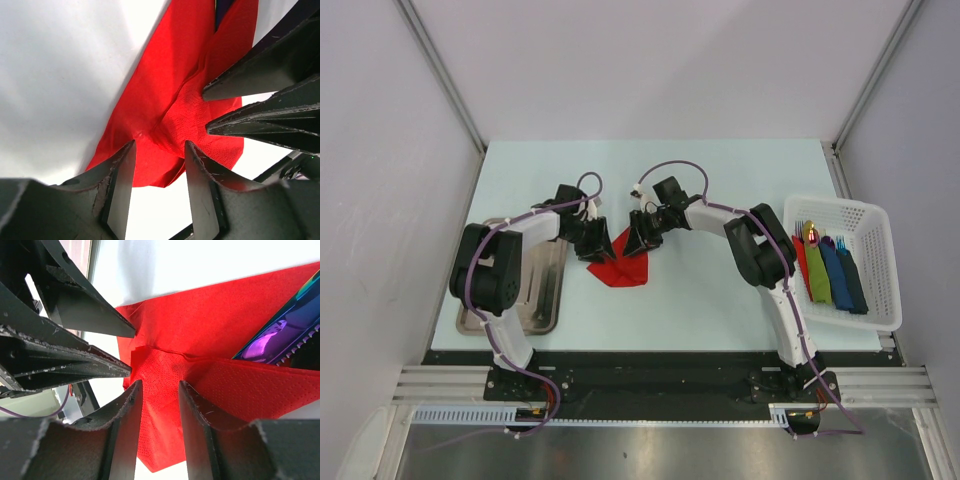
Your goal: Place the utensils on the paper napkin and roll it up
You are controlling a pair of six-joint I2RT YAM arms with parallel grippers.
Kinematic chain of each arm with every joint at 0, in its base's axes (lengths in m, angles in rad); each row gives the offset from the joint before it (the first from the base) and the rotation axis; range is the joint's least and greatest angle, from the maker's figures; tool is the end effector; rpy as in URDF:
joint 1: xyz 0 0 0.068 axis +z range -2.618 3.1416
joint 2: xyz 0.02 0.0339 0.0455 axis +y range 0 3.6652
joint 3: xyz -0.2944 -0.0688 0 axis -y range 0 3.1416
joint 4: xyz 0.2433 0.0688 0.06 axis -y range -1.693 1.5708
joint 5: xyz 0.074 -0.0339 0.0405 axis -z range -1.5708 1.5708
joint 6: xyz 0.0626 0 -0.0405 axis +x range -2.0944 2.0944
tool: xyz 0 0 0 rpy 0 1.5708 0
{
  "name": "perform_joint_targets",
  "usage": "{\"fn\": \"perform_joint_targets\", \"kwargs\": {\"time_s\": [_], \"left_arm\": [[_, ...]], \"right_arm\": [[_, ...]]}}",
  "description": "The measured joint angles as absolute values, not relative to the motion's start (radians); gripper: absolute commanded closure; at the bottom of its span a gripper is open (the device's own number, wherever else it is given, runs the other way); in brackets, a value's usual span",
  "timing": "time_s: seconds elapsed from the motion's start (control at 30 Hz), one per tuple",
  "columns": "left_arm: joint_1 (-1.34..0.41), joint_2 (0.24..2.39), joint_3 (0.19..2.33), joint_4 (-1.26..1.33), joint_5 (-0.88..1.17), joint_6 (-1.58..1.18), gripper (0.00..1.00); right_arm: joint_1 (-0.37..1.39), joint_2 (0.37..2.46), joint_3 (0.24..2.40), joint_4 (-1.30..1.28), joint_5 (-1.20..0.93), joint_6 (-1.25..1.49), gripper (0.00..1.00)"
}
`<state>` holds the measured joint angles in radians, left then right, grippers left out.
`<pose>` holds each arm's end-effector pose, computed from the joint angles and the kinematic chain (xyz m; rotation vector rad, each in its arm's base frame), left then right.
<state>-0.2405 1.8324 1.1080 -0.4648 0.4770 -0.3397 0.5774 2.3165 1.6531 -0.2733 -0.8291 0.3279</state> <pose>0.3490 -0.1152 0.1613 -0.0075 2.8067 -0.8080 0.4082 0.3210 0.1335 -0.6925 2.5205 1.3950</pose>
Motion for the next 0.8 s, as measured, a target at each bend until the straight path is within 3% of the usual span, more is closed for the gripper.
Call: {"fn": "perform_joint_targets", "kwargs": {"time_s": [0.57,0.8], "left_arm": [[-0.282,1.877,1.145,-0.47,0.479,-0.344,0.58],[-0.289,1.899,1.168,-0.483,0.471,-0.352,0.83]], "right_arm": [[0.575,2.317,1.653,-0.274,-0.83,0.328,0.6],[0.574,2.317,1.653,-0.274,-0.831,0.328,0.61]]}}
